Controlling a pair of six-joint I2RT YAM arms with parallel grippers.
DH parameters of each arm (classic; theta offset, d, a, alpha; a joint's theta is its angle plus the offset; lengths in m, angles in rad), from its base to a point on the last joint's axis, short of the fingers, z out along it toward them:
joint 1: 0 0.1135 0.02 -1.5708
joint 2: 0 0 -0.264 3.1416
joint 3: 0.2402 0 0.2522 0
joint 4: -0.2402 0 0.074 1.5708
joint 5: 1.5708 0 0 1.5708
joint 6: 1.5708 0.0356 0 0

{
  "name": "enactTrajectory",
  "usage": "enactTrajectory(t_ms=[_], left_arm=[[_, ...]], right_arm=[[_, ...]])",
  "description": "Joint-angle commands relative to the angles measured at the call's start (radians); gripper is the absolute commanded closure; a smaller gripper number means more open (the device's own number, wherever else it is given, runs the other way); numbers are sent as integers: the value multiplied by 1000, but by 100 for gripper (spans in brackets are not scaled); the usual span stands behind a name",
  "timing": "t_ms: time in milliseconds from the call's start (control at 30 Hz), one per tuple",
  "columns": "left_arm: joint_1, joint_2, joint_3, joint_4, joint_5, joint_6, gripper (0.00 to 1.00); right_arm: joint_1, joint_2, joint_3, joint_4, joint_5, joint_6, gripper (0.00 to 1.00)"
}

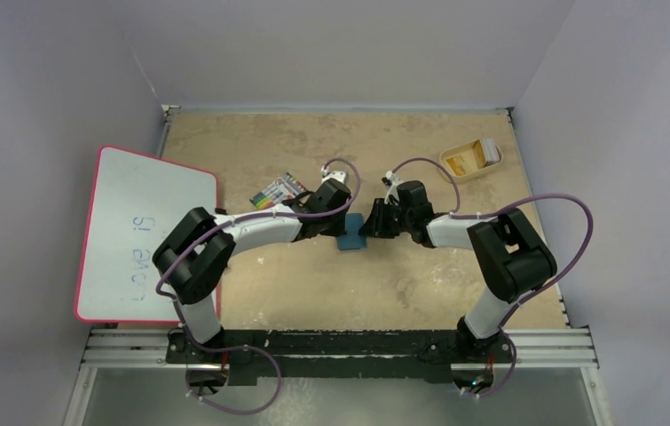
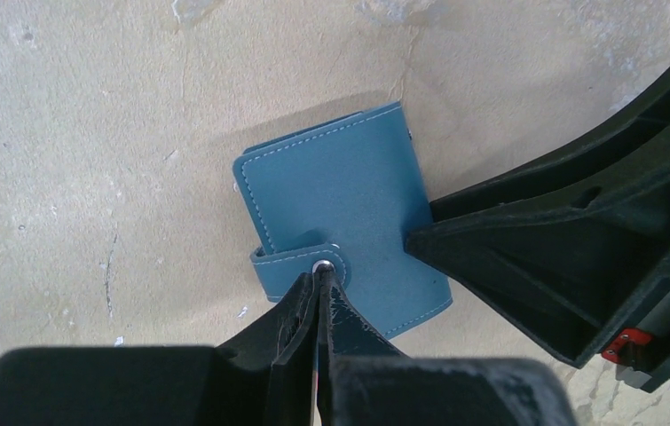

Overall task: Put the credit cards into the card holder
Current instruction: Close the card holder at the center of the board.

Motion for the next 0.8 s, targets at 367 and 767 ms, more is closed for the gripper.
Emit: enactTrajectory(t_ms=[367,767], left_arm=[[-1,-5,-6,14,-62,-23,100],[0,26,-4,28,-45,-24,100]], right_arm=[[3,-17,-14,-22,-16,-13,73],[3,-9,-10,-25,-18,-17,73]])
